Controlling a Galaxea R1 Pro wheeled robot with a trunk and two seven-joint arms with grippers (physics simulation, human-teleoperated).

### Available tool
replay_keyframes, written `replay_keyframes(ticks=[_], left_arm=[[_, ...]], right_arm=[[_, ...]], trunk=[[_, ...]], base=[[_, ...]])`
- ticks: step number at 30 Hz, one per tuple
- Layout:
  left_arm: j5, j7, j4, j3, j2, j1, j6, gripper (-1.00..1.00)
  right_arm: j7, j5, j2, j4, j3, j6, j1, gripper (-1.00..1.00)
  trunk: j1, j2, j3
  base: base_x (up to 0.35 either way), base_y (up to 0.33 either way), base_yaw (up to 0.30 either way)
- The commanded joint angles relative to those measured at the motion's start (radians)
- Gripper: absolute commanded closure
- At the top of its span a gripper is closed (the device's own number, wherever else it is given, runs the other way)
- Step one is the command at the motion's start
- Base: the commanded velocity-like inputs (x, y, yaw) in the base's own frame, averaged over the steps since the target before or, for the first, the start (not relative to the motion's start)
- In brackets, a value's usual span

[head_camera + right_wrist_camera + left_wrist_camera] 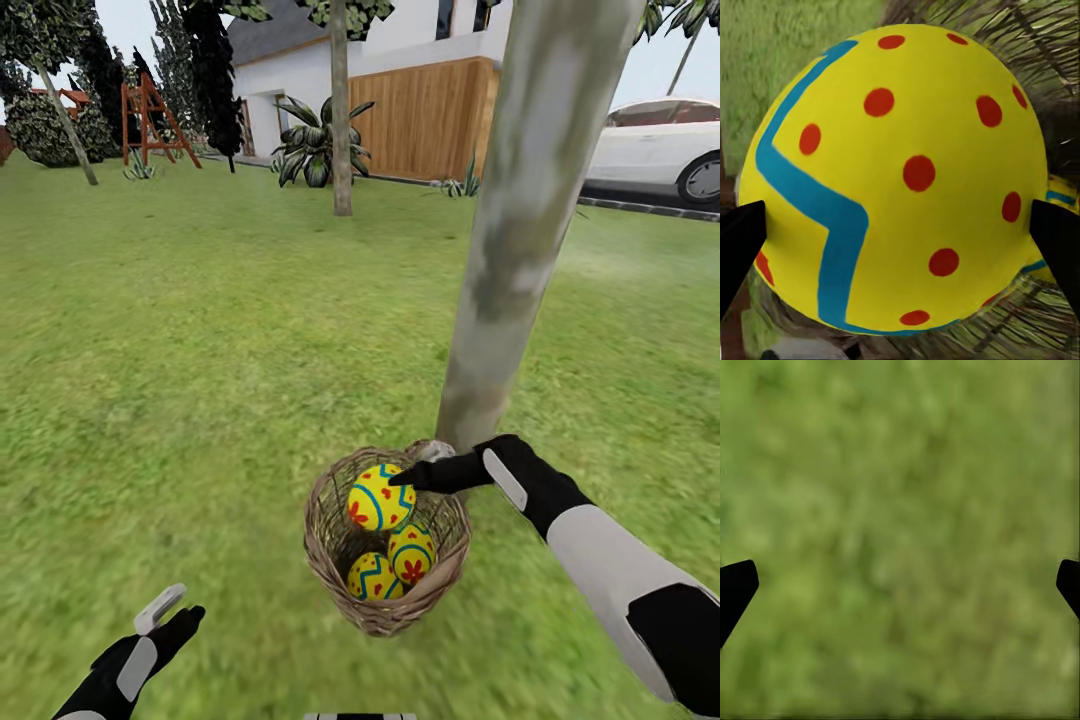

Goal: Take the three Easter eggs out of the wicker basket on the lawn in the garden, then place them on the lawn next to a single tree (choose any tree) so that all three eggs are next to the same tree and none are left in the basket.

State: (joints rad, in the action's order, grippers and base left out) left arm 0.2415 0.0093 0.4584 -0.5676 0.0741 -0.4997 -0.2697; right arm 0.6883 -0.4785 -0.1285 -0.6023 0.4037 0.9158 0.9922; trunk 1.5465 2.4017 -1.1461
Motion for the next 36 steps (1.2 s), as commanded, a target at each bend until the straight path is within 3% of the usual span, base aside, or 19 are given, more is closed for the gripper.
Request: replay_keyframes(ticks=[1,4,5,8,14,16,19,24,35,36], left_arm=[[0.010,0.001,0.000,-0.003,0.000,0.000,-0.006,-1.00],[0.010,0.001,-0.001,-0.003,0.000,0.000,-0.006,-1.00],[0.010,0.000,-0.001,-0.003,0.000,0.000,-0.006,-1.00],[0.010,0.000,-0.002,-0.003,0.000,0.000,-0.006,-1.00],[0.010,0.000,-0.003,-0.003,0.000,0.000,-0.005,-1.00],[0.010,0.000,-0.003,-0.003,0.000,0.000,-0.005,-1.00],[0.006,0.001,-0.007,-0.003,0.007,0.013,-0.011,-1.00],[0.010,0.002,0.014,-0.003,0.002,0.024,-0.022,-1.00],[0.017,-0.057,0.076,-0.014,0.051,0.027,-0.081,-1.00],[0.017,-0.753,0.389,-0.013,0.099,0.027,-0.490,-1.00]], right_arm=[[0.042,0.002,-0.013,-0.001,0.004,-0.001,-0.002,1.00],[0.166,0.003,-0.045,-0.003,0.004,-0.031,-0.023,1.00],[0.232,0.001,-0.072,-0.003,0.005,-0.046,-0.027,1.00],[0.382,0.003,-0.116,0.008,0.005,-0.058,-0.040,1.00],[0.528,0.003,-0.175,0.016,0.006,-0.079,-0.054,1.00],[0.550,0.001,-0.202,0.015,0.006,-0.081,-0.073,1.00],[0.545,0.012,-0.199,0.032,0.014,-0.076,-0.067,1.00],[0.573,0.017,-0.225,0.027,0.012,-0.071,-0.059,1.00],[0.627,0.017,-0.288,0.038,0.012,-0.084,-0.083,1.00],[0.714,0.014,-0.384,0.038,0.012,-0.084,-0.086,1.00]], trunk=[[-0.004,-0.007,0.002],[-0.016,-0.028,0.012],[-0.019,-0.035,0.015],[-0.031,-0.056,0.024],[-0.054,-0.098,0.043],[-0.062,-0.112,0.049],[-0.061,-0.112,0.049],[-0.061,-0.112,0.049],[-0.061,-0.112,0.049],[-0.061,-0.112,0.049]], base=[[0.000,0.000,0.000],[0.000,0.000,0.000],[0.000,0.000,0.000],[0.000,0.000,0.000],[0.000,0.000,0.000],[0.000,0.000,0.000],[0.000,0.000,0.000],[0.000,0.000,0.000],[0.000,0.000,0.000],[0.000,0.000,0.000]])
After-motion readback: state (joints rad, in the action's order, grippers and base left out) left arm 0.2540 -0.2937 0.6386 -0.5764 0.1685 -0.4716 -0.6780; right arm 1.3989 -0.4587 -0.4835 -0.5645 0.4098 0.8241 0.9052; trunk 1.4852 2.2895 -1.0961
